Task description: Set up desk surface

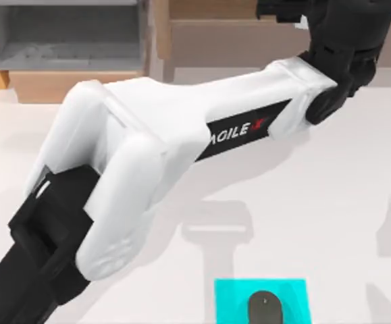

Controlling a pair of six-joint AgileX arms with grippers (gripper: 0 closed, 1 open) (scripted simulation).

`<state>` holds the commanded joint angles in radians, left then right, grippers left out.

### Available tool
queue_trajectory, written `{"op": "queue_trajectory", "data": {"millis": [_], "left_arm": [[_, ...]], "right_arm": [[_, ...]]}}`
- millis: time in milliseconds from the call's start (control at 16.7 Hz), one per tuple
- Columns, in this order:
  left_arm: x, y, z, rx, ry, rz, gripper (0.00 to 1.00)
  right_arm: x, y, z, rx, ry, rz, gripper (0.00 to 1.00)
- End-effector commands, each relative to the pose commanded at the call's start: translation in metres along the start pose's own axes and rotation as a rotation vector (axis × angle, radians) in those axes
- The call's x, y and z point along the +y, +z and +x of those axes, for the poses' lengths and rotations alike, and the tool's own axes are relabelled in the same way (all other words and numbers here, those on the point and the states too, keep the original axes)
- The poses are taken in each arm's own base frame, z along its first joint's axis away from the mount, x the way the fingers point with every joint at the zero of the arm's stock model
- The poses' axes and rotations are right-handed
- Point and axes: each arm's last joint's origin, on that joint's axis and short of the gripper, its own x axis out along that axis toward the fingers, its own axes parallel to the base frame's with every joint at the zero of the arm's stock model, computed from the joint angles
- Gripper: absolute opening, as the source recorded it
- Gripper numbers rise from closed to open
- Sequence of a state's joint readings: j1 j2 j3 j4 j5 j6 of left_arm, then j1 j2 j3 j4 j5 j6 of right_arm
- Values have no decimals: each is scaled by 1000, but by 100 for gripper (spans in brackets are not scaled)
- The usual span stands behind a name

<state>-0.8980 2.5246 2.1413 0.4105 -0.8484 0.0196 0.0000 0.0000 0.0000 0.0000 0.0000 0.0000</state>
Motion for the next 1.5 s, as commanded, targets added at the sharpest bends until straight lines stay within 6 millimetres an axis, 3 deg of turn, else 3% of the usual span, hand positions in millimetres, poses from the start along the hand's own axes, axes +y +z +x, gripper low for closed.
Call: {"op": "queue_trajectory", "data": {"millis": [180,420,600,780,900,1080,1320,1500], "left_arm": [[-1,3,-14,-11,-51,5,0],[-9,6,-56,-39,-226,6,0],[-7,27,-92,-102,-399,-24,0],[11,44,-117,-167,-551,-13,0],[31,44,-126,-188,-619,48,0],[73,18,-127,-158,-665,236,0],[149,-34,-124,-36,-633,584,0],[209,-61,-124,49,-573,854,0]], "right_arm": [[0,0,0,0,0,0,100],[0,0,0,0,0,0,100],[0,0,0,0,0,0,100],[0,0,0,0,0,0,100],[0,0,0,0,0,0,100],[0,0,0,0,0,0,100],[0,0,0,0,0,0,100],[0,0,0,0,0,0,100]]}}
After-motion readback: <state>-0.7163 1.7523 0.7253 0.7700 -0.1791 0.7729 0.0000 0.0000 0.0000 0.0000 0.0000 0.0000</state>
